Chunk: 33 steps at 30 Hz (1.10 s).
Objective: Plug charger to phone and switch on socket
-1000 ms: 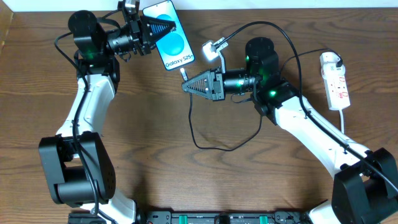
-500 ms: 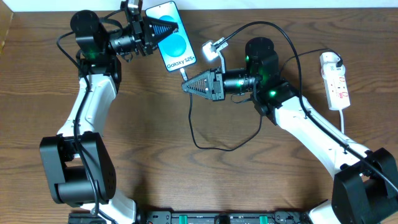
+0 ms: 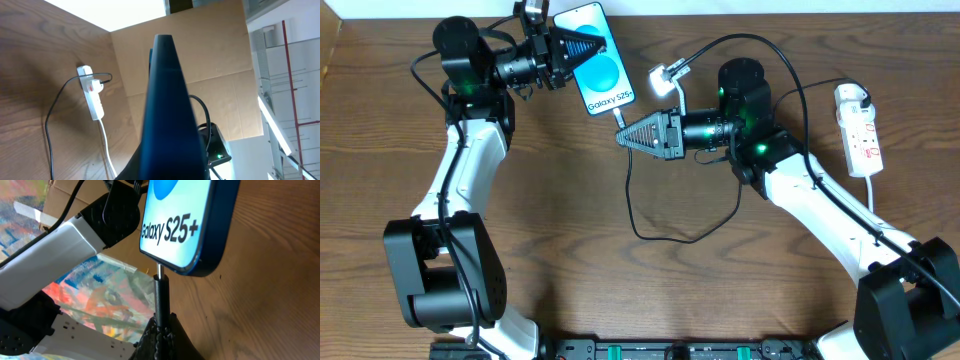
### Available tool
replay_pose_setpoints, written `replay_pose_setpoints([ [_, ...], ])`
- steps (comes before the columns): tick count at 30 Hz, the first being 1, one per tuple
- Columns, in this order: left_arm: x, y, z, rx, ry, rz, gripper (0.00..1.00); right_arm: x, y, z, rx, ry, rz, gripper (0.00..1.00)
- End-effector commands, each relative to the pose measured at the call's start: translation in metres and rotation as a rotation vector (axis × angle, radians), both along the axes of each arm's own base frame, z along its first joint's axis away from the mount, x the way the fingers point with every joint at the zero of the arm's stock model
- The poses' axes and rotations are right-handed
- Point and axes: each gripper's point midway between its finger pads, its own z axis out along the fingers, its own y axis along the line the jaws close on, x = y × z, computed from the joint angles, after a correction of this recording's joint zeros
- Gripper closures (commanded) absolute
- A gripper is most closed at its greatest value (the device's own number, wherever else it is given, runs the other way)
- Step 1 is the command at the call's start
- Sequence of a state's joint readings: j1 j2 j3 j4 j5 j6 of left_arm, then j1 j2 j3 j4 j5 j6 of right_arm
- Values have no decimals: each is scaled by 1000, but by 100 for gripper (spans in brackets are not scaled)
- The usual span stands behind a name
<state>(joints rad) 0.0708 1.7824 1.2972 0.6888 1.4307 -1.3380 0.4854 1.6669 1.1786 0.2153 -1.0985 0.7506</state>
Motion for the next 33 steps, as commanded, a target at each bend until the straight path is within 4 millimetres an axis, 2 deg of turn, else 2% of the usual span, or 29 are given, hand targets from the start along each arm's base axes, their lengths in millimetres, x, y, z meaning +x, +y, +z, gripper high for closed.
replay_pose_setpoints([
  [1,-6,-2,6,8,-36,-29,93,6,-1,8,17,-15,-7,99],
  [13,-5,-2,6,7,-36,-22,93,-1,7,1,11,17,20,99],
  [33,-5,-2,6,11,-51,-22,93,0,8,6,25,6,21,99],
])
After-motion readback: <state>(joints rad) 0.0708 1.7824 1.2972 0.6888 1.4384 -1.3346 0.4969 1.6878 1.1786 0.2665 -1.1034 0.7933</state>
